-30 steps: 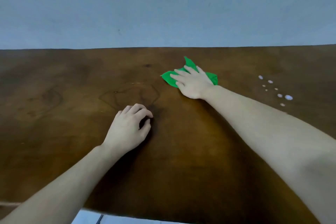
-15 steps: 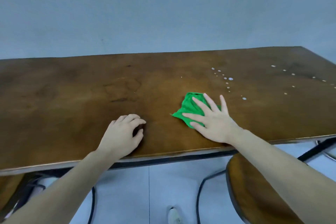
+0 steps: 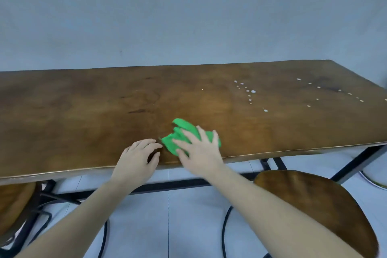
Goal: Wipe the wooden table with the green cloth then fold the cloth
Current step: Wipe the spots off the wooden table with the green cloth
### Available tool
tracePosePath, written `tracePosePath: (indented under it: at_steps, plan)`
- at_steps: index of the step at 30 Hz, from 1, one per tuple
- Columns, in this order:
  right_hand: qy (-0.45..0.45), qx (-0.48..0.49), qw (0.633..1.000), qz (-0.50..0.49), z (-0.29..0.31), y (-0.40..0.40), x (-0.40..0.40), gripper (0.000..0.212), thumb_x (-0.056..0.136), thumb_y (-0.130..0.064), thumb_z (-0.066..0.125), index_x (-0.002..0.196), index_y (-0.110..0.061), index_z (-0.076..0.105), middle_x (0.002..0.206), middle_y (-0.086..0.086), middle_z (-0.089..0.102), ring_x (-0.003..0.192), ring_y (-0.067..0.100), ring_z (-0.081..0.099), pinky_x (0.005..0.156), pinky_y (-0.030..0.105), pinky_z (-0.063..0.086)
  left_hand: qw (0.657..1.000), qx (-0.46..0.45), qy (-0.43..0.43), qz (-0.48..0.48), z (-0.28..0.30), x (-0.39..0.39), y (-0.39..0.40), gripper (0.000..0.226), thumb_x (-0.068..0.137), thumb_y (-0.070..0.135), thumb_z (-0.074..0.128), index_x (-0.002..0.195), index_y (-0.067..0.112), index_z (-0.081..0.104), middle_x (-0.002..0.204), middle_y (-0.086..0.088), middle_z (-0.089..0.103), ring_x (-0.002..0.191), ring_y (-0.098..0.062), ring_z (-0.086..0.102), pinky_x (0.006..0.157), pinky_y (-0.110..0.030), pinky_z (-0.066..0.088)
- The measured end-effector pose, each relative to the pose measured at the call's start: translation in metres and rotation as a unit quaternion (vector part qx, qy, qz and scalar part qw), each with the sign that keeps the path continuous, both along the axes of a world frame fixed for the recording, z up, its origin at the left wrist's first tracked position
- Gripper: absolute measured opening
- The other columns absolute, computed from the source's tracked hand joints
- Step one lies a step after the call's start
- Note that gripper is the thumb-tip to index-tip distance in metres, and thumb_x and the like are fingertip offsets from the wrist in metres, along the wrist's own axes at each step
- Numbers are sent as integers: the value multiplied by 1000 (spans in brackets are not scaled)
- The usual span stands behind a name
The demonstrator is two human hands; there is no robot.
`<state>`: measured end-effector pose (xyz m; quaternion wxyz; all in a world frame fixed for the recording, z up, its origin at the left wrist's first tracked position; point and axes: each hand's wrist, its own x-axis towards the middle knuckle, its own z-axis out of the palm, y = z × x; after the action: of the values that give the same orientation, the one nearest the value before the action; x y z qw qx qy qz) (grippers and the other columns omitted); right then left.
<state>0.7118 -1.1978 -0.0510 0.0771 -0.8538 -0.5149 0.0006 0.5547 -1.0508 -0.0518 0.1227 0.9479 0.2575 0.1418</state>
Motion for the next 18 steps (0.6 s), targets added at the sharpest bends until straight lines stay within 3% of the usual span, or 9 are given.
tracePosePath:
  at_steps: [3, 7, 11, 18]
  plan:
    - [-65, 40, 992, 101, -14, -7, -3, 40, 102, -54, 35, 133, -50, 60, 148, -14, 52, 140, 35, 45, 105, 72, 32, 1000, 0, -27, 6, 0, 4, -5, 40, 86, 50, 30, 103, 30, 61, 115, 14, 62, 108, -18, 56, 88, -38, 43]
    - [-158, 22, 964, 212, -22, -43, 45, 39, 105, -47, 41, 143, -51, 47, 151, -11, 47, 146, 33, 37, 112, 68, 29, 998, -13, -53, 4, 2, 20, -17, 22, 88, 43, 38, 93, 25, 49, 102, 10, 60, 91, -22, 55, 76, -38, 43]
    - [-223, 4, 953, 208, -18, -95, 94, 42, 106, -47, 44, 148, -50, 41, 152, -9, 48, 151, 34, 28, 116, 69, 18, 999, 12, -42, -31, 2, 44, -32, 13, 92, 32, 51, 101, 24, 55, 108, 10, 60, 96, -20, 56, 80, -37, 45]
    - [-213, -46, 962, 164, -6, -193, 182, 45, 107, -52, 37, 152, -50, 36, 156, -7, 45, 144, 31, 41, 120, 53, 26, 997, 26, -23, -64, 4, 69, -50, 12, 95, 27, 57, 107, 26, 57, 114, 14, 57, 103, -13, 53, 85, -29, 37]
